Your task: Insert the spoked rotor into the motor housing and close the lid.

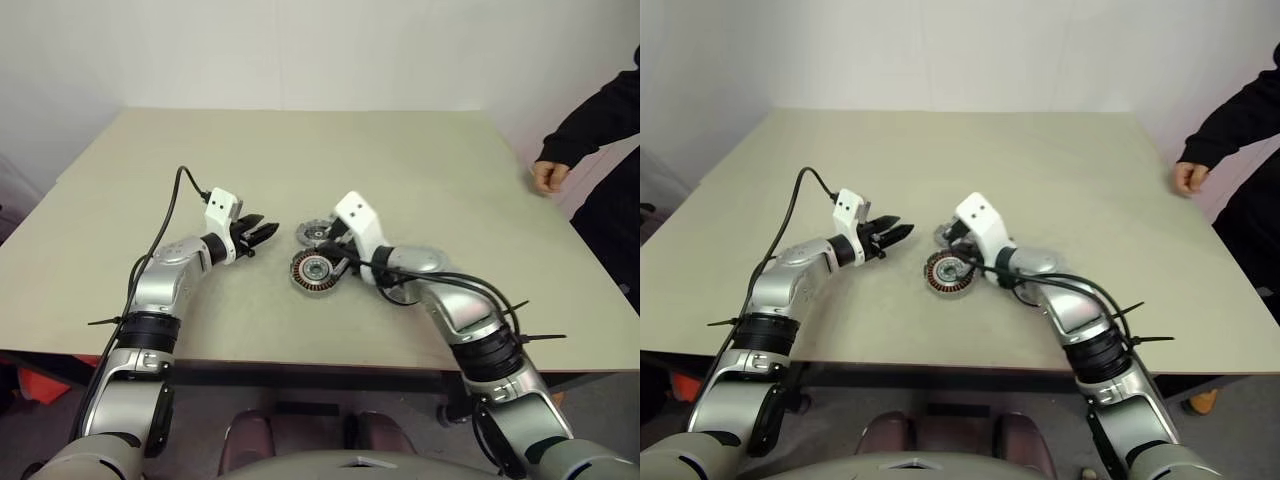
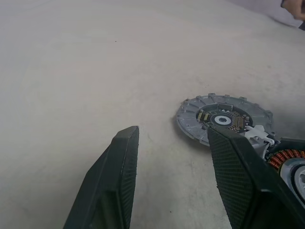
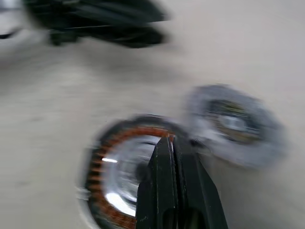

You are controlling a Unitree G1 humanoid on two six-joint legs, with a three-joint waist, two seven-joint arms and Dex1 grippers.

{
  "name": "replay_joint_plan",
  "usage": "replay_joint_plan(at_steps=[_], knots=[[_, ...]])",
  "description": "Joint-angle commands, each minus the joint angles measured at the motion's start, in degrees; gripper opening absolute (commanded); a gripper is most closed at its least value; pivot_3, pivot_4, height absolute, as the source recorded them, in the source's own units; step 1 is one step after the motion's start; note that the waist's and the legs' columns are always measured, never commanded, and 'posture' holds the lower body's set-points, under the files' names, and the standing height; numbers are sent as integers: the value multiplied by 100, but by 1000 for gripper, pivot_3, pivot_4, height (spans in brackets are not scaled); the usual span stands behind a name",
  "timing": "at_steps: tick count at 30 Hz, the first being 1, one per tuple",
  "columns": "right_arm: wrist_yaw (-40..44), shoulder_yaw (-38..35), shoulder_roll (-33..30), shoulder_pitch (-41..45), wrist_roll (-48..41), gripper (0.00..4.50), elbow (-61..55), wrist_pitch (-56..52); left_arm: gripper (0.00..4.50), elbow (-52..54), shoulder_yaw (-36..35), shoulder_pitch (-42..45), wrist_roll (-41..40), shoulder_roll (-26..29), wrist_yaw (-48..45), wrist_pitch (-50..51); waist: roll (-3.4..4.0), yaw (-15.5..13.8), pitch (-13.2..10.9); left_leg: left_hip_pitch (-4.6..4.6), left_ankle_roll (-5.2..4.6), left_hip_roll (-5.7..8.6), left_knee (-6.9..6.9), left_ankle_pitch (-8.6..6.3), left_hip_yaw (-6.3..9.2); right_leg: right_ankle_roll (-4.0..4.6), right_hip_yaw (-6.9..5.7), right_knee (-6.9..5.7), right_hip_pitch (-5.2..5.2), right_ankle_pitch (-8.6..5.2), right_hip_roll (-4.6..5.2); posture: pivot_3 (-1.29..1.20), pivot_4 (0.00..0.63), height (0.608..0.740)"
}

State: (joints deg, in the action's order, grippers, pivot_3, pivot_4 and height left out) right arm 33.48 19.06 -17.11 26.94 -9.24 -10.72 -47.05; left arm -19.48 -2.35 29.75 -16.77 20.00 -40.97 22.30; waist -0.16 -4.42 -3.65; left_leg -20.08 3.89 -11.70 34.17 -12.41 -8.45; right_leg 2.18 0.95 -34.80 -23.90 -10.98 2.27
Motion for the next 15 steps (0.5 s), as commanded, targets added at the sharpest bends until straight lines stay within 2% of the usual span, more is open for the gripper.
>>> replay_joint_plan(at_steps=[1, 10, 13, 15], knots=[[-43, -123, -7, 114, -25, 28, -154, 0, 2437, 269, -107, 23, -40, 107, 6, -49, 0, -16, 0, -1, 0, 2, 0, 0, 0, 0, 0, 0, 0, 0, 4, 0, 0, 740], [-19, -109, 54, 129, -52, 28, -74, -24, 2437, 372, -115, -43, -49, 152, 44, 11, 0, -14, 0, 1, 1, 0, 1, 0, 0, 0, -2, -2, 0, 0, 2, 0, 0, 740], [-3, -142, 196, -68, -91, 28, 680, 32, 2437, 345, -116, -19, -38, 149, 53, 2, -2, -11, 1, 2, 1, 0, 0, 0, 0, 0, -2, -3, 0, 0, 1, 0, 0, 740], [-81, 40, 128, -191, 195, 28, 1295, 303, 2437, 329, -112, -1, -29, 137, 68, -7, -1, -6, 1, 3, 1, 0, 0, 0, 0, 0, -2, -3, 4, 0, 2, 0, 0, 740]])
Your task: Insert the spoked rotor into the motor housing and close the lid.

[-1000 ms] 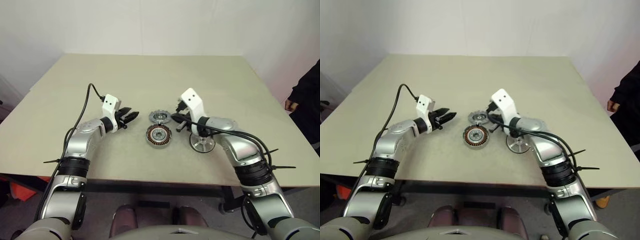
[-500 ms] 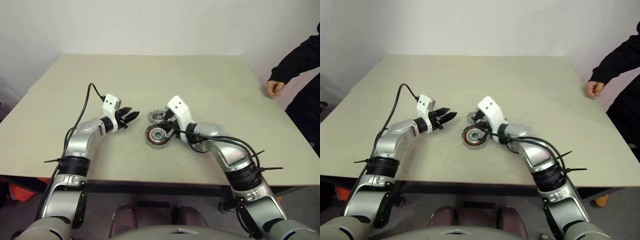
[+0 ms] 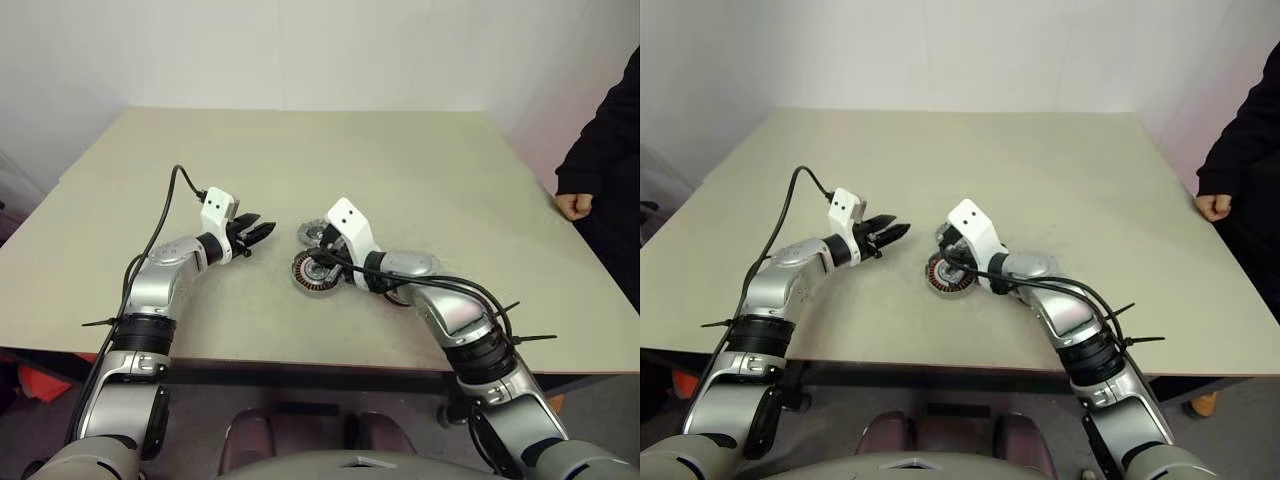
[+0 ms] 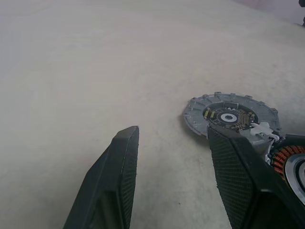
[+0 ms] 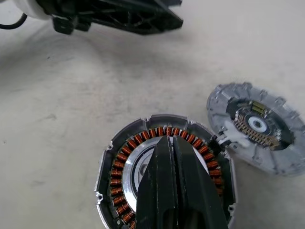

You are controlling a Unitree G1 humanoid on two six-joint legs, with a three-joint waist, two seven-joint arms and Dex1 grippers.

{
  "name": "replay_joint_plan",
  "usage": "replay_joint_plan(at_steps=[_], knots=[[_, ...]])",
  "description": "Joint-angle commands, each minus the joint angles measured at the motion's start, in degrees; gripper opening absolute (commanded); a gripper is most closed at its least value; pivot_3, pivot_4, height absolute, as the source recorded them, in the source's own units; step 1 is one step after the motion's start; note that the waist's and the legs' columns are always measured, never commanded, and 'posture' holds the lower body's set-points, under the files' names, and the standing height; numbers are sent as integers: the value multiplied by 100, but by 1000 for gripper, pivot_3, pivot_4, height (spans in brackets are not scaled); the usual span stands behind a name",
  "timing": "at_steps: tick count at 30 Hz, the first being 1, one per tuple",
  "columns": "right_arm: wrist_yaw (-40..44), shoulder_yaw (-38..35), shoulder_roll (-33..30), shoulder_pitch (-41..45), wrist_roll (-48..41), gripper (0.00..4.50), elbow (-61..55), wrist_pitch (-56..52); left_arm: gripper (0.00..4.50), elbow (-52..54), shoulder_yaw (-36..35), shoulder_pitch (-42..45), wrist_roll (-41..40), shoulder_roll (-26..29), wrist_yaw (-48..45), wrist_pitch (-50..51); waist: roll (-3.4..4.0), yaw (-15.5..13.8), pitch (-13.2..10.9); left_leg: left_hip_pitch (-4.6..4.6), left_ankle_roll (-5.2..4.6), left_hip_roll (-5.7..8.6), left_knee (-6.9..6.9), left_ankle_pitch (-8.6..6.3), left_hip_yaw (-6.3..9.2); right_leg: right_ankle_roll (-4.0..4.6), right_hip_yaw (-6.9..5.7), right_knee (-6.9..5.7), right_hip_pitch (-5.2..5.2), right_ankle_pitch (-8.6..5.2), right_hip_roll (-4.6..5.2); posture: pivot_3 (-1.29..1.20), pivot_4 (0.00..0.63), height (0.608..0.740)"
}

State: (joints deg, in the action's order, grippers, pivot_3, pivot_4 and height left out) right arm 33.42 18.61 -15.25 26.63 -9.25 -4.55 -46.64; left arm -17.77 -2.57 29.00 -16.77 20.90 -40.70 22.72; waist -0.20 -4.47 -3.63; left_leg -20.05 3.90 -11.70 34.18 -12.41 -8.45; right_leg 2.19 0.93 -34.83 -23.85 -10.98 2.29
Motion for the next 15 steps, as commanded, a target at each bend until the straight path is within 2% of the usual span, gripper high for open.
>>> replay_joint_plan(at_steps=[1, 4, 5, 6, 12, 15], knots=[[-92, 131, -81, -178, 283, 28, 824, 364, 2437, 151, -89, 79, -27, 45, 43, -54, 3, 3, 0, 0, 0, 3, 1, 0, -1, 0, 1, 0, 0, 0, 3, 0, 0, 740], [-56, -172, -58, -87, 44, 28, 501, 303, 2437, 141, -90, 82, -29, 45, 49, -66, 1, 7, 1, 29, -1, 1, 0, -1, 0, -6, -1, 4, 53, -5, 3, 0, 0, 740], [-18, -237, -83, -40, -26, 28, 295, 260, 2437, 144, -81, 68, -25, 39, 49, -73, 2, 5, 1, 39, -1, 2, 1, -1, 0, -45, 0, 4, 60, -28, 5, 0, 0, 740], [9, -262, -105, -12, -56, 28, 168, 235, 2437, 146, -74, 57, -22, 34, 48, -78, 1, 3, 1, 45, -1, 2, 0, -1, 0, -46, 0, 3, 60, -29, 9, 0, 0, 740], [69, -505, -328, 93, -262, 28, -698, -105, 2437, 161, -42, 56, -32, -16, 42, -67, 3, -9, -1, 36, 5, 0, 1, 6, 0, -42, -6, 2, 53, -26, 13, 0, 0, 740], [-7, -794, -547, 43, -299, 28, -918, -265, 2437, 145, -55, 57, -35, -12, 25, -71, 3, -15, -1, 27, 3, -3, -2, 6, 0, -8, -19, 5, 47, -12, 12, 0, 0, 740]])
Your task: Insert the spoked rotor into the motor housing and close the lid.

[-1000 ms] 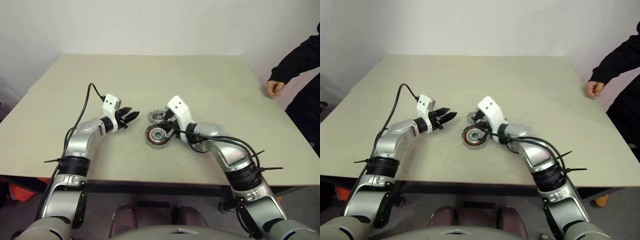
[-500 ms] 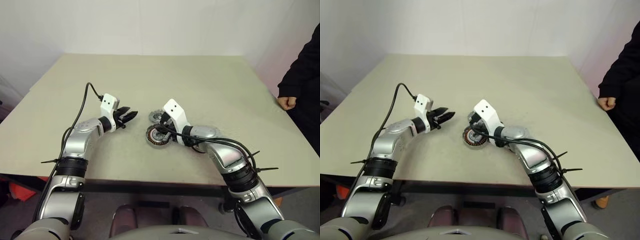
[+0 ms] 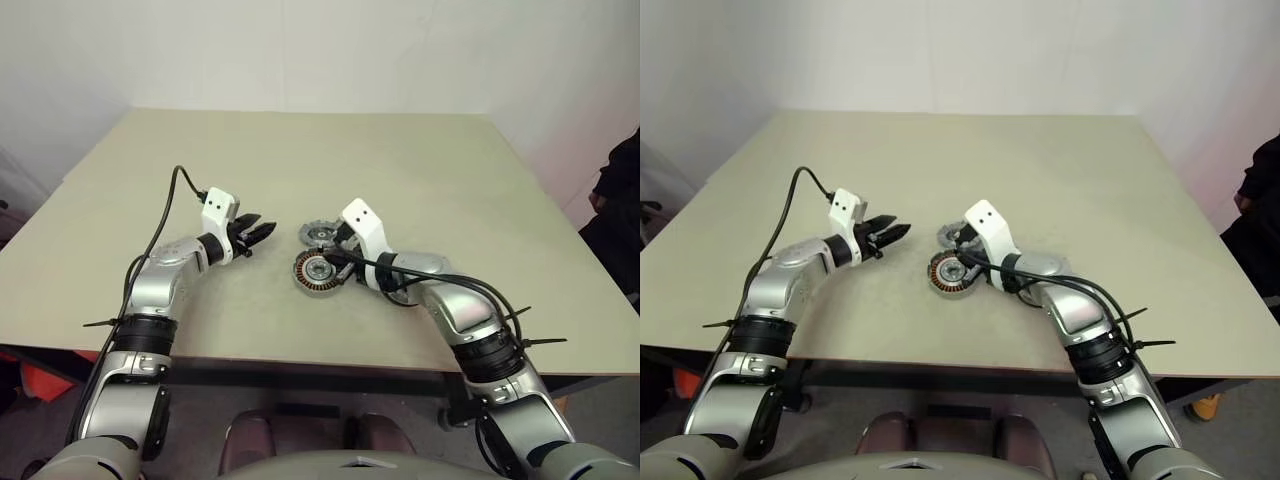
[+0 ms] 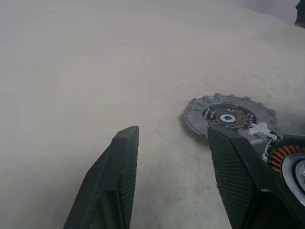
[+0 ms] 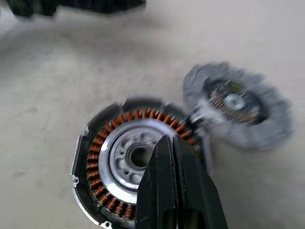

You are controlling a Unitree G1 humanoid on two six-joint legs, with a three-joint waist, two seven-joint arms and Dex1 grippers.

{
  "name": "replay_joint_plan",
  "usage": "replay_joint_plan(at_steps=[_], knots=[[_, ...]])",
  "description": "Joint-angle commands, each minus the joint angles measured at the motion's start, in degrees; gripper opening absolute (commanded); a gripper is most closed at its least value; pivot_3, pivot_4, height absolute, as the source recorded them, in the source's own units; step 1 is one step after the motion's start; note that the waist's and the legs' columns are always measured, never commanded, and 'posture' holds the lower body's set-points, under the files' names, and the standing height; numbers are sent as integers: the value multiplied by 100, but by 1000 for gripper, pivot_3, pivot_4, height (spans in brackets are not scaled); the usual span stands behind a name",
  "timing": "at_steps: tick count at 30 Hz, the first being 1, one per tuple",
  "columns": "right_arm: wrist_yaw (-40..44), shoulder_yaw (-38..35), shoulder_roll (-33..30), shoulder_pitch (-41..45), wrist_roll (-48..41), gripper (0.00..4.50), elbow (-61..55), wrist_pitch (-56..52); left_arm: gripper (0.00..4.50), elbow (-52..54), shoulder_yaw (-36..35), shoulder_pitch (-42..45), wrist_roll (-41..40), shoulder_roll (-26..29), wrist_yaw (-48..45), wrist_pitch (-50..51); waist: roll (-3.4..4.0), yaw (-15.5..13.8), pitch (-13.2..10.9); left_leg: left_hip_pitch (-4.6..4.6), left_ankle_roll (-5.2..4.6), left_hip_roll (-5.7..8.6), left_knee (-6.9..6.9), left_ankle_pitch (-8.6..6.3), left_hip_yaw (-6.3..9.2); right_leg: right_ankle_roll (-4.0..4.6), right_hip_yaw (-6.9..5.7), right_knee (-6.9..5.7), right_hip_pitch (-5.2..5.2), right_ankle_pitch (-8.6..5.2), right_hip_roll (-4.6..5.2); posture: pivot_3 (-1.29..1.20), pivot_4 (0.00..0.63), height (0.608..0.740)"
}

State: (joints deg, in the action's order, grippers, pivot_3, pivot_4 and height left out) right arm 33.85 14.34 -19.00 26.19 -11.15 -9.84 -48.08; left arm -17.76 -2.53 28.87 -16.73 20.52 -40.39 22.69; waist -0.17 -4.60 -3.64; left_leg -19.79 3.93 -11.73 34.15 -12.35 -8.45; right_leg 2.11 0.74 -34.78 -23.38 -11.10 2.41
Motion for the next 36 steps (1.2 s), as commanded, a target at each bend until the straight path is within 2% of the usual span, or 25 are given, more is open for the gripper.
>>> replay_joint_plan(at_steps=[1, 12, 26, 31, 36], knots=[[-99, -529, -257, 67, -123, 28, -412, -182, 2437, 132, -79, 77, -61, 23, -16, -61, 0, -7, 0, -3, -2, -1, -1, -1, 0, 1, -4, 1, 0, -3, 0, 0, 0, 740], [-679, -2225, -1194, -273, -6, 28, 251, -155, 2437, -49, -272, 147, -229, 134, -162, -31, 1, -94, -1, -10, -4, 0, -2, -2, 1, 2, -15, 2, -2, -10, 5, 0, 0, 740], [-535, -3351, -1932, -1308, -237, 28, 803, 15, 2437, -254, -430, 141, -315, 298, -386, -91, 3, -95, -2, -16, -8, 1, -4, -2, 1, 1, -21, 2, 5, -13, 8, 0, 0, 740], [-238, -3649, -1909, -1680, -644, 28, 748, -180, 2437, -203, -362, 116, -307, 140, -339, -91, 5, -101, -2, -17, -32, 1, -4, -3, 1, 1, -28, 6, 7, -15, 12, 0, 0, 740], [239, -3989, -1616, -1928, -1505, 28, 558, -426, 2437, -148, -358, 111, -303, 19, -296, -65, 7, -89, -1, -17, -44, -2, -4, 1, 0, -13, -35, 4, 10, -24, 13, 0, 0, 740]])
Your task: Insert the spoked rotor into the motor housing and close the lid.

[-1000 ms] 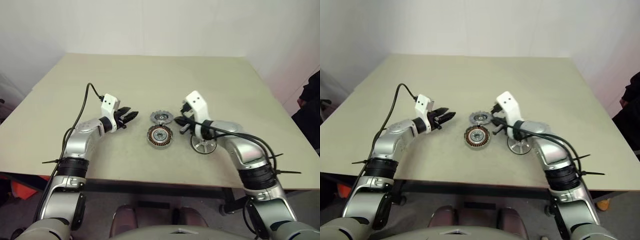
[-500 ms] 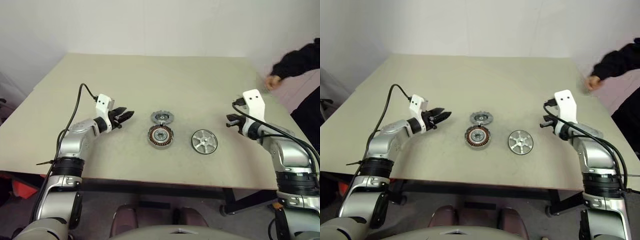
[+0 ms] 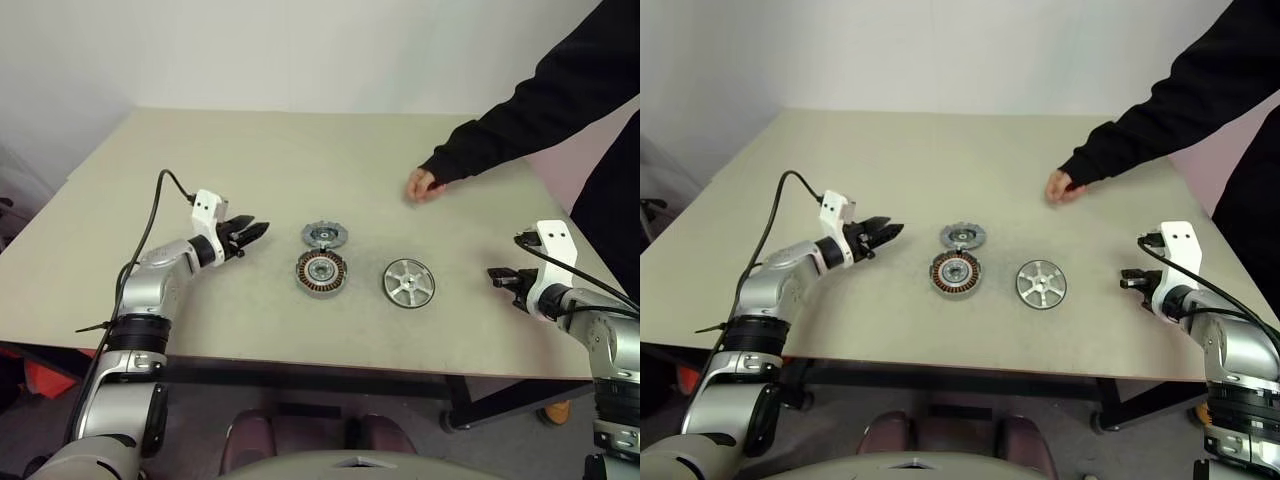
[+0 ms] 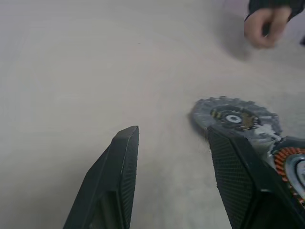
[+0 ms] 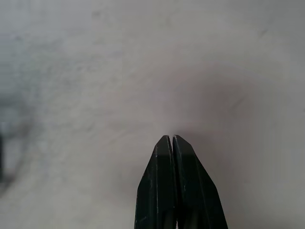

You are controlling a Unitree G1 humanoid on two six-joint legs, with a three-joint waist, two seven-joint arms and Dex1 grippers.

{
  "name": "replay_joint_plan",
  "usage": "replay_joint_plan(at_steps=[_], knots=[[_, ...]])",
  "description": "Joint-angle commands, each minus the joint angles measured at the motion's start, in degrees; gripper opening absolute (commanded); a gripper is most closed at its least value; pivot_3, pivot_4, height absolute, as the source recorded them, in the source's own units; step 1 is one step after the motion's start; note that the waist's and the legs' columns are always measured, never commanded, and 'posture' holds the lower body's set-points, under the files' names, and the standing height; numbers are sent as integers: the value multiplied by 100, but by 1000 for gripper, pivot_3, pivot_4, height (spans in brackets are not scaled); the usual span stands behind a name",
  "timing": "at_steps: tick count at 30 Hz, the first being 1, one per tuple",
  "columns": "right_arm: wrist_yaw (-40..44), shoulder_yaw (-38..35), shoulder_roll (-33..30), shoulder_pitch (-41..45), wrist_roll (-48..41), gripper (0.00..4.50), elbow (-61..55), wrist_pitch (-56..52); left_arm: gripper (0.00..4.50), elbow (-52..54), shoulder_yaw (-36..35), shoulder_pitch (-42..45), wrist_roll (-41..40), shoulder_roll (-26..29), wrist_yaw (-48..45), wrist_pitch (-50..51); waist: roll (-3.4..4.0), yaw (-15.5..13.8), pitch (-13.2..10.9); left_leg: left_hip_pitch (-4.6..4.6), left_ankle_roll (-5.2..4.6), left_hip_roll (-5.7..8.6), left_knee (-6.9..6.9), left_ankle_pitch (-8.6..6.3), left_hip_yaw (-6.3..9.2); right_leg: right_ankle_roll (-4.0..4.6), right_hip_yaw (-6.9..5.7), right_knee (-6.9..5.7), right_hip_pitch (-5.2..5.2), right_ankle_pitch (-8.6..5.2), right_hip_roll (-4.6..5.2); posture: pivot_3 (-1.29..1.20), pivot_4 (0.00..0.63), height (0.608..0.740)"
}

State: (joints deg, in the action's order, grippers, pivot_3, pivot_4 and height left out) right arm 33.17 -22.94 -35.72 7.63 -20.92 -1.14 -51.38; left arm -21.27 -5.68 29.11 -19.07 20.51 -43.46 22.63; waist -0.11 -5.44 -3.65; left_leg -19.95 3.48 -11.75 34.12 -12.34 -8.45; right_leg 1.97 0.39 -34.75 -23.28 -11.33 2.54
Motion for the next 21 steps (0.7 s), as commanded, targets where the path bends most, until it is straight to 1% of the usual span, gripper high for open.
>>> replay_joint_plan(at_steps=[1, 5, 8, 11, 18, 21], knots=[[353, -267, 52, -129, -596, 28, -313, -114, 2437, 188, -47, 92, -64, 13, 11, -65, 3, -9, 1, -1, -4, -2, 0, 2, 0, -7, -3, 0, 0, -5, 0, 0, 0, 740], [235, -266, -5, -109, -624, 28, -121, -91, 2437, 166, -42, 93, -53, -3, 17, -71, 4, -12, 1, -1, -14, 3, 0, 6, 0, 0, -10, 1, 0, 0, 16, 0, 0, 740], [327, -304, 37, -124, -790, 28, -82, -110, 2437, 183, -33, 84, -53, -12, 17, -67, 4, -13, 1, 0, -18, 6, 0, 8, 0, -16, -15, 1, 1, -10, 27, 0, 0, 740], [533, -452, 71, -213, -1157, 593, -157, -223, 2437, 188, -36, 79, -55, -10, 17, -66, 4, -17, 1, -1, -22, 6, 0, 11, 0, -15, -23, 1, 1, -9, 30, 0, 0, 740], [363, -323, 7, -269, -1058, 3010, 34, -56, 2437, 154, -31, 82, -42, -5, 8, -81, 4, -16, 1, -4, -26, 6, 0, 13, 0, -14, -28, 2, 1, -9, 37, 0, 0, 740], [214, -191, 16, -178, -896, 3010, 206, 64, 2437, 147, -10, 104, -22, -17, 25, -78, 4, -11, 1, -4, -26, 6, 0, 13, 0, -22, -28, 2, 4, -13, 38, 0, 0, 740]])
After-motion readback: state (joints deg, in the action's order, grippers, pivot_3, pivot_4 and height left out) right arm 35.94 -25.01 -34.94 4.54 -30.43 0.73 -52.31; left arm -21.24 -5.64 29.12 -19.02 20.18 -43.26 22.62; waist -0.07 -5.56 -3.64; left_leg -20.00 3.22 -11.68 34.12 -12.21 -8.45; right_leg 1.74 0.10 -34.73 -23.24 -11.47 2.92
